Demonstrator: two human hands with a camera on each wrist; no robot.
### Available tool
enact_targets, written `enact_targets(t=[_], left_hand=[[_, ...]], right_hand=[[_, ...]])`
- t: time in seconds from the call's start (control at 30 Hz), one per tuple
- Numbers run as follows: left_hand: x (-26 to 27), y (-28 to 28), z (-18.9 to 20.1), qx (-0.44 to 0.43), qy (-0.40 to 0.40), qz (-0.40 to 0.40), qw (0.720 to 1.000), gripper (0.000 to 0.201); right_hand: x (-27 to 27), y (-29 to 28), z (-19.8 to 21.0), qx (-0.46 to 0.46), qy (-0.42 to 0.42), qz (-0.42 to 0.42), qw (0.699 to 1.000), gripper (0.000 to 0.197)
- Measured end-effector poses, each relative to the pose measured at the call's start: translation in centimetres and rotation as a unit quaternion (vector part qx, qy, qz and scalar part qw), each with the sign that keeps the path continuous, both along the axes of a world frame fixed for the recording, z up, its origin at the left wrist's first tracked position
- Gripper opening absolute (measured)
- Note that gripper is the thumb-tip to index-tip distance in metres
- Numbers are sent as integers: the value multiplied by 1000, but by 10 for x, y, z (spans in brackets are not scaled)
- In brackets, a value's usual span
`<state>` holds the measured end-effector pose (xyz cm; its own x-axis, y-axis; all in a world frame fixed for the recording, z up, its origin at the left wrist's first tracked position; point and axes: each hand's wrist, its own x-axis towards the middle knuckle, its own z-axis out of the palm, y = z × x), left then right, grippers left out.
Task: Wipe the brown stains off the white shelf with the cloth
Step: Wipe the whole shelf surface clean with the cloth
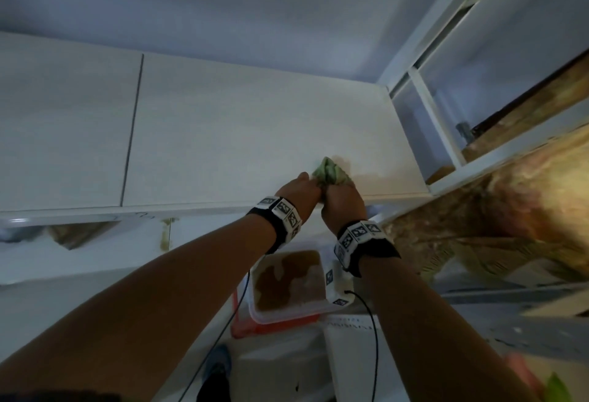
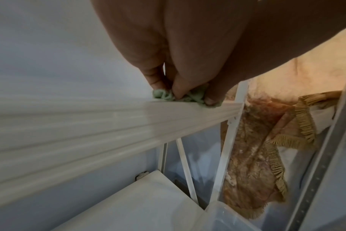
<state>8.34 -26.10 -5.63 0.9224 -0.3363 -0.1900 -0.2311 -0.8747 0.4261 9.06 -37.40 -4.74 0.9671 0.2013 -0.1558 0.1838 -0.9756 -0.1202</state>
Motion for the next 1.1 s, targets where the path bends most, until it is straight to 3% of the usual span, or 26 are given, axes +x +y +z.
enact_targets(t=[0.27, 0.47, 0.77, 0.97, 1.1], left_hand=[[-27, 60, -2, -10, 32, 45, 998, 37], [-54, 142, -13, -27, 53, 10, 998, 56], [-120, 277, 12, -21, 43, 76, 996, 37], [-178, 410, 20, -23, 29, 160, 987, 40], [-213, 486, 22, -9, 20, 228, 973, 48]], right_hand=[[-19, 59, 11, -73, 12, 64, 995, 14], [-37, 138, 17, -142, 32, 131, 981, 19], [-64, 305, 30, -231, 90, 253, 935, 25], [-106, 444, 33, -197, 67, 314, 926, 26], [-144, 510, 20, -74, 16, 310, 948, 41]])
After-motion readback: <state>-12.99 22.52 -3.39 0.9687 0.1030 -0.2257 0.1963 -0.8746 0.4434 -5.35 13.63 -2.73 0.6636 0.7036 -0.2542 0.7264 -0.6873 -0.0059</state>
